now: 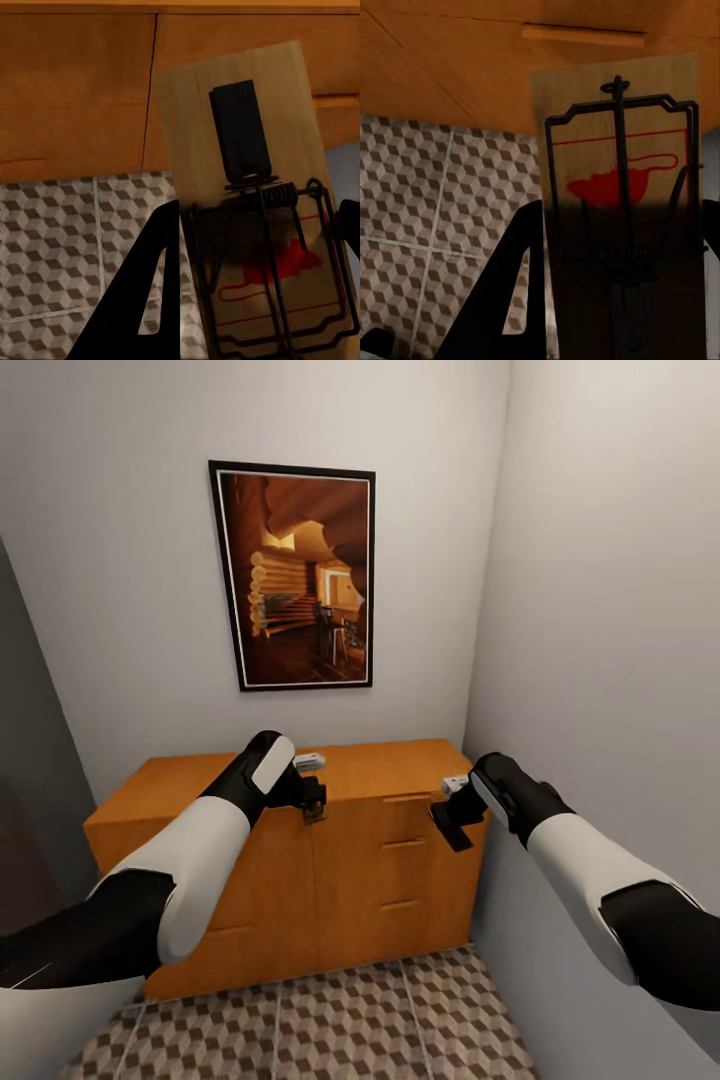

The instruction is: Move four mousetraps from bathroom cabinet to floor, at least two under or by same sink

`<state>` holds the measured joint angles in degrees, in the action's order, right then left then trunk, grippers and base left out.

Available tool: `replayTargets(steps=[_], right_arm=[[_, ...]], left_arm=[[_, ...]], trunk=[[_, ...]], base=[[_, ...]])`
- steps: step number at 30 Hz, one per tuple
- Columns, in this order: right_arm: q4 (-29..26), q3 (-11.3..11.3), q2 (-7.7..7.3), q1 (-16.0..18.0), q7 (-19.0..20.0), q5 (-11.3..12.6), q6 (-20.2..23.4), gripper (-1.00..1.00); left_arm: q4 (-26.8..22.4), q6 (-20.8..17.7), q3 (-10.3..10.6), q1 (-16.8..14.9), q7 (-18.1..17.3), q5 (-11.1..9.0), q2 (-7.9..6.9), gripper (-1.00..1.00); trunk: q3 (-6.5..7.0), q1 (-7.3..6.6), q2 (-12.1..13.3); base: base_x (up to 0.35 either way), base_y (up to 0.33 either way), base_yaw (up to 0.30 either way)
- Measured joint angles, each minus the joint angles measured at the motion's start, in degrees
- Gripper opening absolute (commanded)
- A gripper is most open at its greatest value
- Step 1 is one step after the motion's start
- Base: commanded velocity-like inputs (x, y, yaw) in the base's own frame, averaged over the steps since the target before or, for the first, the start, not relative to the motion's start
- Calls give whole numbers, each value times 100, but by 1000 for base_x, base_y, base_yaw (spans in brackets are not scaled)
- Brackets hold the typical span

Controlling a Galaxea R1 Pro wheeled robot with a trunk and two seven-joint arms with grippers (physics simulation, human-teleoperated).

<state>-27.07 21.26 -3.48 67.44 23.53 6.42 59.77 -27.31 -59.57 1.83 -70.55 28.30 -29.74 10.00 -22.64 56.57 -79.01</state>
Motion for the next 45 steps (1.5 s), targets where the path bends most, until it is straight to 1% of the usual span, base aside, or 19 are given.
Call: replayTargets(steps=[18, 21, 24, 26, 27, 28, 30, 31, 33, 34, 35, 36, 37, 38, 39, 41, 43, 44, 45], right_arm=[[282, 1, 13, 0, -1, 9, -1, -100], [487, 5, 19, 1, -4, 9, -2, -100], [1136, 15, 29, 0, -9, -5, -4, -100], [1512, 20, 33, 0, -13, -10, -315, -100], [1606, 13, 34, 2, -14, 7, -387, -100], [1922, 29, 34, -9, -19, -13, -606, -100], [2338, 24, 40, -92, -29, 1, -962, -100], [2548, 5, 42, -323, -40, 7, -1336, -100], [2623, 16, 37, -676, -44, -14, -1612, -100], [2649, -19, 16, -1025, -52, -13, -1900, -100], [2658, 26, 4, -1341, -52, -46, -1975, -100], [2665, 5, -19, -1700, -58, -34, -2282, -100], [2670, 23, -27, -1966, -61, -45, -2483, -100], [2668, -32, -16, -2362, -197, -13, -2979, -100], [2673, 17, -14, -2817, -265, -35, -3115, -100], [2674, 6, 2, -3037, -540, -12, -3445, -100], [2680, 6, 17, -3362, -1003, 4, -3789, -100], [2687, -3, 7, -3520, -1362, 72, -4169, -100], [2702, -12, 4, -3583, -1478, 139, -4363, -100]], left_arm=[[5, 40, 11, 1, 15, 22, 0, -100], [59, 48, 8, 10, 15, 25, 0, -100], [449, 154, 6, 146, 13, 44, -34, -100], [953, 797, 7, 258, 4, 52, -91, -100], [1087, 955, 6, 271, 2, 41, -100, -100], [1563, 1386, 11, 299, 1, 54, -127, -100], [2190, 1823, 13, 341, -1, 57, -160, -100], [2474, 2316, 55, 551, 5, 256, -232, -100], [2567, 2761, 16, 1022, -2, 566, -331, -100], [2604, 3125, 84, 1396, -17, 1033, -474, -100], [2614, 3201, 0, 1847, -36, 1044, -529, -100], [2625, 3452, 17, 2193, -230, 1195, -678, -100], [2629, 3604, 5, 2367, -402, 1223, -766, -100], [2629, 3936, 52, 2691, -742, 1292, -936, -100], [2635, 4020, 1, 3007, -803, 1265, -983, -100], [2638, 4243, 7, 3199, -902, 1274, -1064, -100], [2643, 4535, -3, 3546, -969, 1263, -1130, -100], [2645, 4856, 5, 3840, -996, 1249, -1183, -100], [2649, 4984, -5, 3980, -1004, 1233, -1213, -100]], trunk=[[0, 0, 0], [0, 0, 0], [-1, 0, 1], [-2, 1, 1], [-1, 0, 0], [-2, 1, 1], [-2, 1, 1], [-2, 0, -1], [-3, 1, 0], [2, 0, -1], [-3, 1, 1], [-3, 1, 0], [-3, 1, 0], [2, 0, -1], [-3, 0, 0], [-2, 0, 0], [-3, 0, -1], [-2, 0, -1], [-2, 0, -1]], base=[[-346, 0, 0], [-346, 0, 0], [-346, 0, 0], [-346, 0, 0], [-346, 0, 0], [-346, 0, 0], [-346, 0, 0], [-346, 0, 0], [-346, 0, 0], [-346, 0, 0], [-346, 0, 0], [-346, 0, 0], [-346, -35, 0], [-346, -43, 0], [-346, -55, 0], [-346, -62, 0], [-346, -71, 0], [-346, -74, 0], [-346, -74, 0]])
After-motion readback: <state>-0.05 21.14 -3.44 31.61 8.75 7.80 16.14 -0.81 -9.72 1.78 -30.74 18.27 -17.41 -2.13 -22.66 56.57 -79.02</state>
